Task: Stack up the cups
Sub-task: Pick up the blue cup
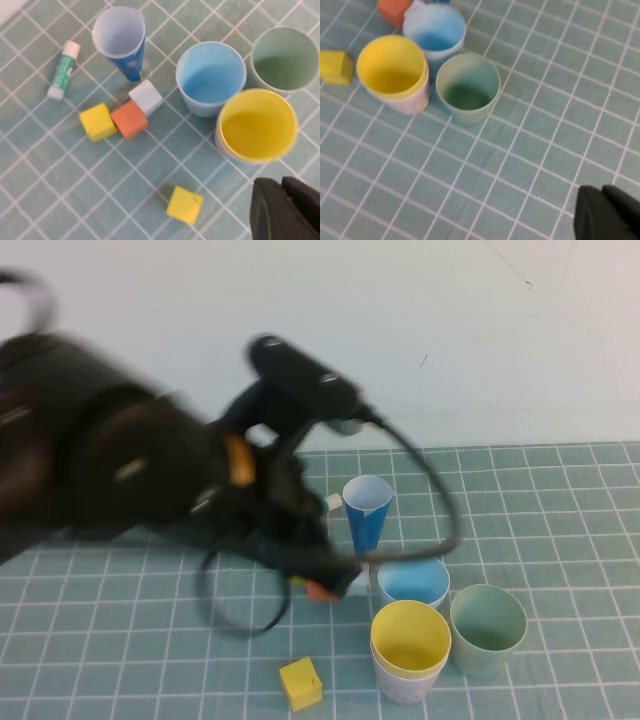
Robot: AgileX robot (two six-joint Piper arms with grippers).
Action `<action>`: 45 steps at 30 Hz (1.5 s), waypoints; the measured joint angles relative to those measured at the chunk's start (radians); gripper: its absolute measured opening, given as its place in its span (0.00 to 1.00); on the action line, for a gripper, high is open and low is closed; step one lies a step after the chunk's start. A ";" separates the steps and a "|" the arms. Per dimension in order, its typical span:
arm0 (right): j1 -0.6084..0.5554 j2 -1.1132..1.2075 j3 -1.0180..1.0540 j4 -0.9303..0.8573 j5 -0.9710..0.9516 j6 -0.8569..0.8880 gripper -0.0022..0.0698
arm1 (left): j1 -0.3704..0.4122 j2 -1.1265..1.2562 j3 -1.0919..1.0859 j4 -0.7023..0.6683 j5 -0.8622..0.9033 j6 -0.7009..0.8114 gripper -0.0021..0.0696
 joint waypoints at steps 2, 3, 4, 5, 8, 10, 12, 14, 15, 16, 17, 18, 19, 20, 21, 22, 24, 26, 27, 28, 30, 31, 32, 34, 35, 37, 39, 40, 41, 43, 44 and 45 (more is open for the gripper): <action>0.000 0.100 -0.077 0.021 0.059 -0.050 0.05 | 0.000 -0.116 0.096 0.000 -0.028 -0.026 0.03; 0.000 0.139 -0.105 0.034 0.084 -0.075 0.05 | 0.000 -0.174 0.143 0.000 -0.040 -0.042 0.03; 0.001 0.188 -0.137 0.047 0.100 -0.092 0.05 | 0.000 -0.233 0.189 0.000 -0.054 -0.057 0.03; 0.007 0.235 -0.165 0.058 0.116 -0.109 0.05 | 0.000 -0.279 0.225 0.000 -0.063 -0.070 0.03; 0.046 0.357 -0.237 0.053 0.143 -0.130 0.05 | 0.000 -0.436 0.345 0.005 -0.098 -0.115 0.03; 0.084 0.439 -0.275 0.035 0.162 -0.130 0.05 | 0.000 -0.546 0.420 0.019 -0.123 -0.159 0.03; 0.137 0.512 -0.313 0.004 0.173 -0.120 0.05 | 0.000 -0.636 0.483 0.046 -0.150 -0.216 0.03; 0.191 0.588 -0.352 -0.042 0.181 -0.099 0.05 | 0.000 -0.716 0.529 0.093 -0.167 -0.281 0.03; 0.211 0.617 -0.371 -0.063 0.185 -0.084 0.05 | 0.000 -0.746 0.549 0.126 -0.169 -0.319 0.03; 0.231 0.651 -0.388 -0.087 0.187 -0.074 0.05 | 0.000 -0.770 0.565 0.158 -0.167 -0.356 0.03; 0.248 0.682 -0.403 -0.105 0.189 -0.065 0.06 | 0.000 -0.783 0.573 0.181 -0.161 -0.382 0.03; 0.258 0.706 -0.410 -0.112 0.189 -0.060 0.06 | 0.000 -0.794 0.578 0.201 -0.152 -0.404 0.03; 0.265 0.738 -0.422 -0.114 0.189 -0.056 0.09 | 0.000 -0.798 0.580 0.218 -0.144 -0.418 0.03; 0.269 0.762 -0.430 -0.115 0.189 -0.054 0.13 | 0.000 -0.800 0.580 0.228 -0.137 -0.425 0.03; 0.269 0.780 -0.435 -0.112 0.187 -0.053 0.17 | 0.000 -0.800 0.580 0.238 -0.129 -0.433 0.03; 0.269 0.799 -0.438 -0.107 0.179 -0.051 0.24 | 0.000 -0.800 0.580 0.242 -0.125 -0.437 0.03; 0.269 0.833 -0.444 -0.103 0.157 -0.051 0.38 | 0.000 -0.800 0.580 0.247 -0.123 -0.442 0.03; 0.269 0.869 -0.446 -0.092 0.132 -0.051 0.53 | 0.000 -0.802 0.580 0.249 -0.118 -0.442 0.03; 0.269 0.887 -0.446 -0.089 0.122 -0.051 0.59 | 0.000 -0.802 0.580 0.249 -0.118 -0.444 0.03; 0.269 0.906 -0.446 -0.089 0.107 -0.051 0.64 | 0.000 -0.802 0.580 0.254 -0.115 -0.444 0.03; 0.269 0.941 -0.446 -0.089 0.071 -0.049 0.67 | 0.000 -0.802 0.580 0.258 -0.111 -0.444 0.03; 0.269 0.961 -0.446 -0.089 0.045 -0.048 0.68 | 0.000 -0.802 0.581 0.262 -0.109 -0.444 0.03; 0.269 0.981 -0.446 -0.089 0.013 -0.048 0.68 | 0.000 -0.802 0.583 0.265 -0.107 -0.444 0.03; 0.269 1.017 -0.446 -0.087 -0.037 -0.048 0.67 | 0.000 -0.802 0.587 0.268 -0.101 -0.444 0.03; 0.269 1.038 -0.448 -0.087 -0.062 -0.048 0.67 | 0.000 -0.802 0.587 0.269 -0.098 -0.444 0.03; 0.269 1.081 -0.457 -0.087 -0.091 -0.048 0.65 | 0.000 -0.802 0.589 0.271 -0.096 -0.444 0.03; 0.269 1.132 -0.473 -0.085 -0.103 -0.048 0.63 | 0.000 -0.802 0.589 0.271 -0.094 -0.444 0.03; 0.269 1.155 -0.484 -0.085 -0.103 -0.048 0.60 | 0.000 -0.802 0.589 0.271 -0.093 -0.442 0.03; 0.269 1.177 -0.495 -0.085 -0.101 -0.048 0.56 | 0.000 -0.802 0.589 0.271 -0.093 -0.442 0.03; 0.269 1.203 -0.514 -0.085 -0.092 -0.048 0.43 | 0.000 -0.802 0.589 0.271 -0.088 -0.442 0.03; 0.269 1.214 -0.527 -0.085 -0.090 -0.048 0.33 | 0.000 -0.802 0.589 0.271 -0.088 -0.442 0.03; 0.269 1.216 -0.537 -0.090 -0.088 -0.047 0.23 | 0.000 -0.802 0.589 0.271 -0.085 -0.442 0.03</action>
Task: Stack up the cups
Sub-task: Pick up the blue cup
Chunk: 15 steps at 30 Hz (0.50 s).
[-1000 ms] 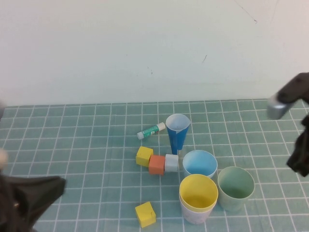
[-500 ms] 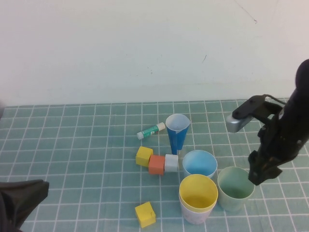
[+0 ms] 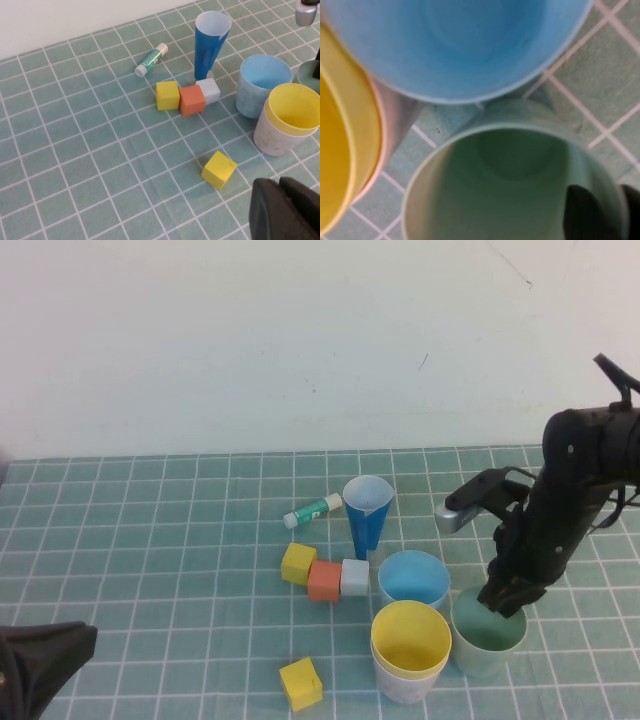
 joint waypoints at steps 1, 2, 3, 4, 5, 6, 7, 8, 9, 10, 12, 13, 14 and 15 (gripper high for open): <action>0.000 0.002 -0.012 -0.010 0.008 0.003 0.16 | 0.000 0.000 0.000 0.000 0.006 0.000 0.03; 0.000 -0.001 -0.028 -0.023 0.018 0.008 0.12 | 0.000 0.000 0.000 0.000 0.011 0.000 0.03; 0.001 -0.005 -0.042 -0.039 0.035 0.015 0.09 | 0.000 0.000 0.000 0.000 0.016 0.000 0.03; 0.001 -0.012 -0.058 -0.066 0.052 0.027 0.07 | 0.000 0.000 0.000 0.000 0.024 0.000 0.03; 0.001 -0.022 -0.083 -0.097 0.085 0.041 0.05 | 0.000 0.000 0.000 0.000 0.031 0.000 0.03; 0.001 -0.032 -0.102 -0.126 0.104 0.046 0.05 | 0.000 0.000 0.000 0.000 0.037 0.000 0.03; 0.001 -0.047 -0.128 -0.158 0.136 0.055 0.04 | 0.000 0.000 0.000 0.000 0.042 0.000 0.03; 0.001 -0.064 -0.156 -0.172 0.167 0.060 0.04 | 0.000 0.000 0.000 0.000 0.044 0.000 0.03; 0.001 -0.077 -0.180 -0.181 0.196 0.062 0.04 | 0.000 0.000 0.000 0.003 0.044 0.000 0.03; 0.001 -0.095 -0.211 -0.186 0.222 0.064 0.03 | 0.000 0.000 0.000 0.003 0.046 0.000 0.03; 0.001 -0.125 -0.277 -0.183 0.263 0.061 0.03 | 0.000 0.000 0.000 0.010 0.047 0.000 0.03; 0.001 -0.135 -0.312 -0.173 0.289 0.054 0.03 | 0.000 0.000 0.000 0.011 0.047 0.000 0.03; 0.001 -0.142 -0.343 -0.158 0.307 0.044 0.03 | 0.000 0.000 0.000 0.013 0.048 0.000 0.03; 0.001 -0.145 -0.365 -0.144 0.323 0.036 0.03 | 0.000 0.000 0.000 0.016 0.048 0.000 0.03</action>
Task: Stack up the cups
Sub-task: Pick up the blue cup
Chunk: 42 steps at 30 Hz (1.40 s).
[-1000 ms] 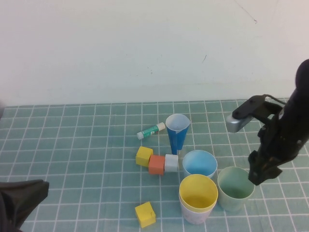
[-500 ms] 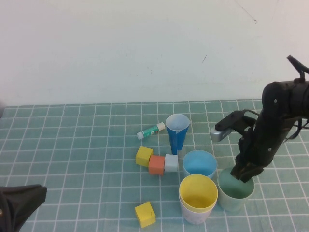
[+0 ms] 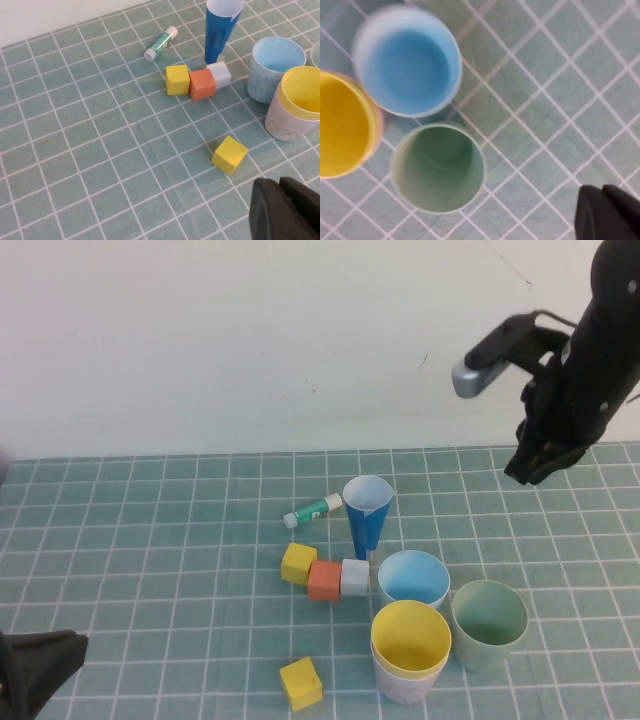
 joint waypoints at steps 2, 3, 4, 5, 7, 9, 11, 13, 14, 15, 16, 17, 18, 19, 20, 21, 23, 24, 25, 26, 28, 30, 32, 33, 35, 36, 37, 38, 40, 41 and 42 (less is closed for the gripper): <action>0.000 0.000 -0.031 0.030 0.030 -0.020 0.03 | 0.000 0.000 0.000 0.004 0.000 0.000 0.03; 0.000 0.000 -0.035 0.042 0.038 -0.028 0.03 | 0.000 0.000 0.000 0.004 0.000 0.000 0.03; 0.000 0.000 -0.038 0.056 0.046 -0.041 0.04 | 0.000 0.000 0.000 0.004 0.000 0.000 0.03; 0.000 0.005 -0.039 0.066 0.052 -0.048 0.05 | 0.000 0.000 0.000 0.006 0.000 0.000 0.03; 0.000 0.022 -0.042 0.107 0.055 -0.064 0.14 | 0.000 0.000 0.000 0.012 0.000 0.000 0.03; 0.000 0.052 -0.042 0.154 0.055 -0.090 0.25 | 0.000 0.000 0.000 0.012 0.000 0.000 0.03; 0.002 0.093 -0.042 0.203 0.043 -0.106 0.37 | 0.000 0.000 0.000 0.012 0.000 0.002 0.03; 0.008 0.132 -0.042 0.230 0.027 -0.112 0.45 | 0.000 0.000 0.000 0.012 0.000 0.010 0.03; 0.013 0.153 -0.042 0.236 0.021 -0.115 0.47 | 0.000 0.000 0.000 0.012 0.002 0.013 0.03; 0.018 0.174 -0.042 0.239 0.014 -0.120 0.48 | 0.000 0.000 0.000 0.014 0.002 0.018 0.03; 0.022 0.189 -0.042 0.239 0.009 -0.123 0.49 | 0.000 0.000 0.000 0.014 0.002 0.021 0.03; 0.028 0.207 -0.042 0.240 0.003 -0.127 0.50 | 0.000 0.000 0.000 0.014 0.002 0.021 0.03; 0.033 0.223 -0.042 0.240 -0.009 -0.130 0.50 | 0.000 0.000 0.000 0.014 0.004 0.021 0.03; 0.038 0.237 -0.042 0.238 -0.018 -0.133 0.50 | 0.000 0.000 0.000 0.014 0.005 0.022 0.03; 0.046 0.250 -0.042 0.230 -0.031 -0.135 0.50 | 0.000 0.000 0.000 0.014 0.011 0.024 0.03; 0.052 0.258 -0.046 0.221 -0.041 -0.135 0.50 | 0.000 0.000 0.000 0.016 0.015 0.025 0.03; 0.063 0.282 -0.060 0.197 -0.062 -0.122 0.50 | 0.000 0.000 0.000 0.021 0.024 0.028 0.03; 0.064 0.291 -0.066 0.195 -0.069 -0.117 0.51 | 0.000 0.000 0.000 0.026 0.029 0.028 0.03; 0.064 0.299 -0.076 0.195 -0.076 -0.115 0.51 | 0.000 0.000 0.000 0.031 0.034 0.028 0.03; 0.066 0.310 -0.083 0.193 -0.079 -0.113 0.51 | 0.000 0.000 0.000 0.039 0.040 0.028 0.03; 0.068 0.323 -0.090 0.193 -0.084 -0.112 0.51 | 0.000 0.000 0.000 0.048 0.052 0.028 0.03; 0.068 0.333 -0.090 0.191 -0.087 -0.112 0.51 | 0.000 0.000 0.000 0.064 0.059 0.028 0.03; 0.068 0.346 -0.090 0.187 -0.092 -0.112 0.51 | 0.000 0.000 0.000 0.073 0.060 0.028 0.03; 0.068 0.354 -0.090 0.185 -0.099 -0.112 0.51 | 0.000 0.000 0.000 0.075 0.061 0.028 0.03; 0.068 0.370 -0.090 0.178 -0.112 -0.112 0.51 | 0.000 0.000 0.000 0.084 0.063 0.028 0.03; 0.068 0.380 -0.090 0.178 -0.120 -0.112 0.51 | 0.000 0.000 0.000 0.086 0.063 0.028 0.03; 0.068 0.390 -0.090 0.178 -0.127 -0.112 0.51 | 0.000 0.000 0.000 0.090 0.063 0.028 0.03; 0.068 0.401 -0.090 0.178 -0.136 -0.112 0.50 | 0.000 0.000 0.000 0.093 0.063 0.028 0.03; 0.068 0.415 -0.090 0.178 -0.154 -0.112 0.46 | 0.000 0.000 0.000 0.097 0.065 0.028 0.03; 0.068 0.419 -0.090 0.183 -0.159 -0.112 0.40 | 0.000 0.000 0.000 0.099 0.067 0.028 0.03; 0.068 0.422 -0.090 0.187 -0.166 -0.112 0.32 | 0.000 0.000 0.000 0.099 0.067 0.028 0.03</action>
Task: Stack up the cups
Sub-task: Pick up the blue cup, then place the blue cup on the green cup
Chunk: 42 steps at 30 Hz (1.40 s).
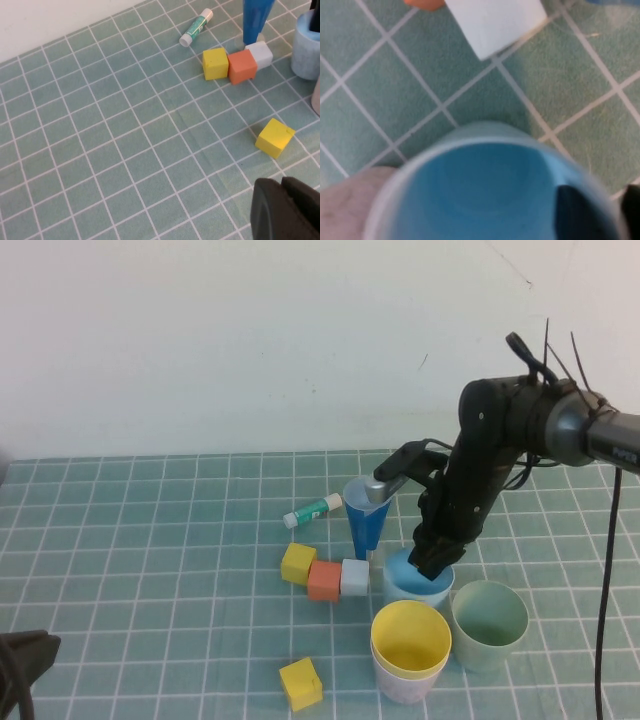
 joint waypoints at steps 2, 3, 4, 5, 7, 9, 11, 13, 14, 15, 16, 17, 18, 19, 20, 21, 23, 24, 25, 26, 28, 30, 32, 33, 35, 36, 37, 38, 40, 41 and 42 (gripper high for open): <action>0.000 0.000 -0.002 0.005 -0.009 0.003 0.17 | 0.000 0.000 0.000 0.002 0.000 0.000 0.03; 0.000 0.000 -0.009 0.006 -0.009 0.007 0.12 | 0.000 0.000 0.000 0.002 0.000 0.000 0.03; 0.000 0.000 -0.016 0.006 -0.007 0.016 0.09 | 0.000 0.000 0.000 0.002 0.000 0.000 0.03; 0.000 0.000 -0.032 0.007 0.000 0.020 0.07 | 0.000 0.000 0.000 0.004 0.000 0.000 0.03; 0.000 0.000 -0.064 0.007 0.026 0.020 0.06 | 0.000 0.000 0.000 0.004 0.000 0.000 0.03; 0.000 0.000 -0.113 0.007 0.070 0.022 0.06 | 0.000 0.000 0.000 0.006 0.000 0.000 0.03; 0.002 -0.017 -0.158 -0.013 0.128 0.024 0.06 | 0.000 0.000 0.000 0.006 0.001 0.000 0.03; 0.003 -0.048 -0.189 -0.043 0.179 0.026 0.06 | 0.000 0.000 0.000 0.008 0.001 0.000 0.03; 0.002 -0.072 -0.196 -0.064 0.197 0.026 0.06 | 0.000 0.000 0.000 0.008 0.001 0.000 0.03; 0.002 -0.102 -0.199 -0.087 0.204 0.030 0.06 | 0.000 0.000 0.000 0.010 0.001 0.000 0.03; 0.002 -0.136 -0.196 -0.103 0.210 0.035 0.06 | 0.000 0.000 0.000 0.010 0.001 0.000 0.03; 0.002 -0.175 -0.183 -0.117 0.214 0.040 0.06 | 0.000 0.000 0.000 0.010 0.002 0.000 0.03; 0.002 -0.208 -0.167 -0.127 0.216 0.044 0.06 | 0.000 0.000 0.000 0.010 0.002 0.000 0.03; 0.002 -0.253 -0.142 -0.131 0.218 0.046 0.06 | 0.000 0.000 0.000 0.010 0.002 0.000 0.03; 0.002 -0.299 -0.117 -0.133 0.220 0.046 0.06 | 0.000 0.000 0.000 0.010 0.002 0.000 0.03; 0.002 -0.345 -0.081 -0.133 0.223 0.048 0.06 | 0.000 0.000 0.000 0.010 0.002 0.000 0.03; 0.002 -0.426 0.007 -0.133 0.227 0.048 0.06 | 0.000 0.000 0.000 0.010 0.002 0.000 0.03; 0.002 -0.468 0.059 -0.133 0.227 0.050 0.06 | 0.000 0.000 0.000 0.010 0.002 0.000 0.03; 0.002 -0.507 0.104 -0.133 0.225 0.055 0.06 | 0.000 0.000 0.000 0.010 0.002 0.000 0.03; 0.002 -0.542 0.176 -0.133 0.204 0.066 0.06 | 0.000 0.000 0.000 0.010 0.002 0.000 0.03; 0.002 -0.588 0.275 -0.133 0.155 0.083 0.06 | 0.000 0.000 0.000 0.010 0.002 0.000 0.03; 0.002 -0.614 0.399 -0.131 0.076 0.109 0.06 | 0.000 0.000 0.000 0.010 0.002 0.000 0.03; 0.002 -0.618 0.477 -0.131 -0.008 0.135 0.06 | 0.000 0.000 0.000 0.010 0.002 0.000 0.03; 0.002 -0.618 0.509 -0.131 -0.047 0.150 0.06 | 0.000 0.000 0.000 0.010 0.002 0.000 0.03; 0.002 -0.616 0.543 -0.131 -0.101 0.165 0.06 | 0.000 0.000 0.000 0.010 0.002 0.000 0.03; 0.002 -0.613 0.550 -0.131 -0.123 0.171 0.06 | 0.000 0.000 0.000 0.010 0.002 0.000 0.03; 0.002 -0.608 0.550 -0.131 -0.139 0.173 0.06 | 0.000 0.000 0.000 0.010 0.002 0.000 0.03; 0.002 -0.604 0.550 -0.131 -0.152 0.176 0.06 | 0.000 0.000 0.000 0.010 0.002 0.000 0.03; 0.002 -0.594 0.550 -0.131 -0.182 0.177 0.06 | 0.000 0.000 0.000 0.005 0.002 0.000 0.03; 0.002 -0.589 0.550 -0.131 -0.190 0.180 0.06 | 0.000 0.000 0.000 0.001 0.002 0.000 0.03; 0.002 -0.585 0.550 -0.131 -0.194 0.182 0.06 | 0.000 0.000 0.000 -0.004 0.002 0.000 0.03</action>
